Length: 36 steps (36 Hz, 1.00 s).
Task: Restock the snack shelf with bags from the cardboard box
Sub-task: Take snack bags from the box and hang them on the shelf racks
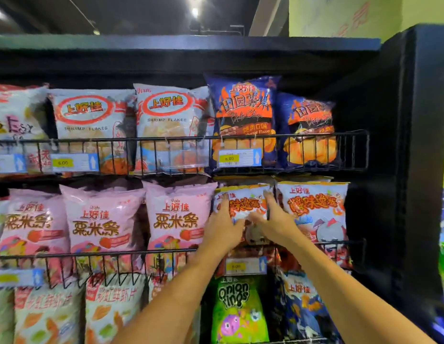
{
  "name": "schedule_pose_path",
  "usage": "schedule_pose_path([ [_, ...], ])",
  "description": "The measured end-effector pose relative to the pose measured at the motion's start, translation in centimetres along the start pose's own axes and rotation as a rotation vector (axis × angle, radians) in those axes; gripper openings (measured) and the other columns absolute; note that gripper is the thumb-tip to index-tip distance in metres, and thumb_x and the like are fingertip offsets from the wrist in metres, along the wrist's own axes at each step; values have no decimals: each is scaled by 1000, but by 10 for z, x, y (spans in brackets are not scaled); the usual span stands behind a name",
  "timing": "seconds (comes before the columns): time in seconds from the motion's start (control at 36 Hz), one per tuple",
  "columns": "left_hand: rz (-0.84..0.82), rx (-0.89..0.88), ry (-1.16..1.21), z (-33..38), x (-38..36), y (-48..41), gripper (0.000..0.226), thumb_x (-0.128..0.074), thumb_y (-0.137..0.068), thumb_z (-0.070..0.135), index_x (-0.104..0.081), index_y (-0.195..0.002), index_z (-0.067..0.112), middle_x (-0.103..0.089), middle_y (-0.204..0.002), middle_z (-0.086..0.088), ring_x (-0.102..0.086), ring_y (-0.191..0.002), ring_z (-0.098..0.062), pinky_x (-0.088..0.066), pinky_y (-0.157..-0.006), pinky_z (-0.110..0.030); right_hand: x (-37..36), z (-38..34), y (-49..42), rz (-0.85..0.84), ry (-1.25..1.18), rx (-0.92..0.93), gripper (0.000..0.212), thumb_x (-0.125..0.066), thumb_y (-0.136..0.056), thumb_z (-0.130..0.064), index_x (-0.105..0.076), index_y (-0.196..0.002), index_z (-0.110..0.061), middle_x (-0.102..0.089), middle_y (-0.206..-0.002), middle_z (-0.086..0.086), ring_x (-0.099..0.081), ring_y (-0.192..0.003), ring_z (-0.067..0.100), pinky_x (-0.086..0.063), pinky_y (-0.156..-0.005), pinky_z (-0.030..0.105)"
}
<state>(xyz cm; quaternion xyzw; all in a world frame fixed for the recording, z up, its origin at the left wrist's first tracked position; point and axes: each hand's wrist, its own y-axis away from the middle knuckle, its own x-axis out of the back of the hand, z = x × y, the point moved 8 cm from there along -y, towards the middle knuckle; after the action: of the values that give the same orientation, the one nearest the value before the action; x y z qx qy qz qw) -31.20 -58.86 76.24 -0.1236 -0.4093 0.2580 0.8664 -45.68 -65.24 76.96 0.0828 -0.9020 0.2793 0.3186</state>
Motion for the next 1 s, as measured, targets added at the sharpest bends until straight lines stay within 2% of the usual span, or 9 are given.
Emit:
schedule_pose_path([
  [0.14, 93, -46, 4, 4, -3, -5, 80, -62, -94, 34, -13, -158, 33, -55, -137, -14, -56, -122, -36, -49, -100, -44, -2, 0, -6, -10, 15, 53, 87, -61, -97, -30, -1, -160, -24, -51, -147, 14, -63, -112, 28, -51, -79, 34],
  [0.28, 137, -197, 59, 24, 2, 6, 74, -65, -95, 21, -26, -157, 28, -46, -149, -4, -46, -135, -24, -38, -104, -30, 12, 9, 0, 26, -104, 92, 83, -67, -94, -19, -15, -159, -20, -29, -161, 6, -36, -144, 28, -44, -108, 46],
  [0.39, 131, -206, 81, 21, -2, 13, 74, -66, -95, 21, -25, -155, 34, -47, -144, -6, -49, -131, -26, -41, -103, -36, 18, 11, 13, 43, -38, 105, 77, -67, -94, -25, -24, -157, -21, -33, -159, 7, -39, -142, 30, -43, -101, 35],
  [0.5, 110, -202, 117, 15, -6, 18, 77, -65, -96, 21, -19, -156, 38, -49, -143, -7, -52, -129, -27, -47, -104, -41, 19, 5, 22, 44, 16, 142, 74, -64, -96, -28, -23, -157, -21, -35, -159, 6, -37, -142, 31, -40, -103, 39],
  [0.61, 112, -242, 153, 13, 2, 27, 78, -66, -95, 23, -19, -156, 40, -51, -144, -4, -51, -130, -23, -47, -105, -39, 23, 1, 30, 84, 87, 161, 73, -64, -96, -29, -24, -157, -21, -48, -150, 9, -57, -119, 34, -46, -91, 40],
  [0.69, 116, -255, 211, 1, 18, 36, 72, -66, -95, 27, -28, -154, 40, -50, -147, -3, -54, -129, -21, -49, -105, -43, 30, 6, 39, 217, 144, 161, 71, -63, -93, -39, -29, -154, -28, -60, -121, 22, -58, -87, 34, -46, -66, 39],
  [0.81, 155, -226, 271, -25, 53, 52, 65, -65, -96, 20, -35, -153, 33, -53, -132, 7, -63, -116, -17, -52, -95, -26, 25, -7, 54, 316, 120, 186, 68, -66, -93, -32, -33, -151, -25, -54, -120, 15, -53, -102, 30, -46, -77, 40],
  [0.92, 217, -199, 269, -62, 93, 69, 55, -64, -96, 21, -44, -146, 36, -61, -118, 2, -66, -96, -17, -54, -81, -22, -7, -46, 65, 302, 6, 231, 57, -70, -90, -26, -46, -140, -17, -59, -88, 1, -58, -71, 17, -39, -61, 32],
  [1.0, 267, -149, 254, -100, 127, 78, 57, -63, -97, 23, -42, -149, 31, -61, -114, 5, -66, -93, -10, -56, -81, -24, -48, -85, 75, 227, -69, 282, 45, -68, -92, -27, -49, -132, -20, -61, -81, -4, -60, -67, 9, -43, -56, 31],
])
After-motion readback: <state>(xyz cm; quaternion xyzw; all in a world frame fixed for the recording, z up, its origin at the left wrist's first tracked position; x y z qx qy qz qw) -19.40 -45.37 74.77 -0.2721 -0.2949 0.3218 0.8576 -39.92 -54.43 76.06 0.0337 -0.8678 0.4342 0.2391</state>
